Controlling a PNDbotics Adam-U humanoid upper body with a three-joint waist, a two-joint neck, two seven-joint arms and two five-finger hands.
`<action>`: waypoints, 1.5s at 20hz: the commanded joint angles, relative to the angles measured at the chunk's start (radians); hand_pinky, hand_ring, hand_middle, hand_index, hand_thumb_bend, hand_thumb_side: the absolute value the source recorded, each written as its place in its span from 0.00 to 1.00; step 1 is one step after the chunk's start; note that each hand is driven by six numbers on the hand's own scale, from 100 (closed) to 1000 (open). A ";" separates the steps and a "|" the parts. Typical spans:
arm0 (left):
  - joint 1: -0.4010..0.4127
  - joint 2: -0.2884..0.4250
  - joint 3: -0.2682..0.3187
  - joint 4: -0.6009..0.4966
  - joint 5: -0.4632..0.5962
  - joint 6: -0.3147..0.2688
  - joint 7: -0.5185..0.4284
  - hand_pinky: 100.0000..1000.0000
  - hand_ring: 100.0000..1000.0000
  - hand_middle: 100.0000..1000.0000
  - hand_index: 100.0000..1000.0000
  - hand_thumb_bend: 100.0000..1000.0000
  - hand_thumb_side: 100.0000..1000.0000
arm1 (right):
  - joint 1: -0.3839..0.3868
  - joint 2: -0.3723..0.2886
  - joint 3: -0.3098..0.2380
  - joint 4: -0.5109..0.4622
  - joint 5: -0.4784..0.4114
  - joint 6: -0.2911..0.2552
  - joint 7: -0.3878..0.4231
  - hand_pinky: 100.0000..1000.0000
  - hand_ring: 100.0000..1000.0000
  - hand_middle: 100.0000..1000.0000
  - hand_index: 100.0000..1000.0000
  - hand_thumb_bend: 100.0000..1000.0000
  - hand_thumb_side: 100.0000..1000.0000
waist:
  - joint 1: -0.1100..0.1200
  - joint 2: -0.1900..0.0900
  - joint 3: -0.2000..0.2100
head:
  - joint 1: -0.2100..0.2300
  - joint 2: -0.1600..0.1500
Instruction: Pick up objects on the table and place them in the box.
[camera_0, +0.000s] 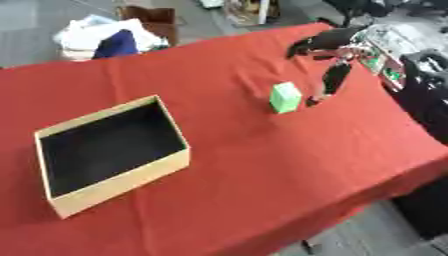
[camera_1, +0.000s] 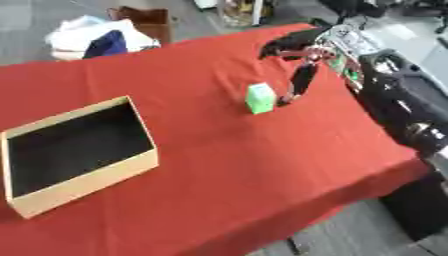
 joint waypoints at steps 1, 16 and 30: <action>-0.007 0.009 0.009 -0.020 -0.002 -0.003 -0.003 0.45 0.22 0.14 0.45 0.00 0.42 | -0.023 -0.021 -0.020 0.008 0.009 -0.002 -0.006 0.82 0.86 1.00 1.00 0.57 0.38 | 0.003 -0.007 0.001 | 0.027 0.002; -0.014 -0.011 0.007 -0.020 -0.005 -0.007 -0.008 0.45 0.22 0.14 0.45 0.00 0.43 | -0.016 -0.005 -0.035 0.036 0.004 0.007 -0.021 0.81 0.84 0.98 1.00 0.56 0.39 | 0.013 0.033 0.026 | 0.125 0.041; -0.024 -0.026 0.007 -0.020 -0.006 -0.011 -0.011 0.45 0.22 0.14 0.45 0.00 0.44 | -0.012 0.022 -0.048 0.090 0.008 0.013 -0.038 0.80 0.81 0.90 1.00 0.53 0.38 | 0.025 0.061 0.040 | 0.123 0.041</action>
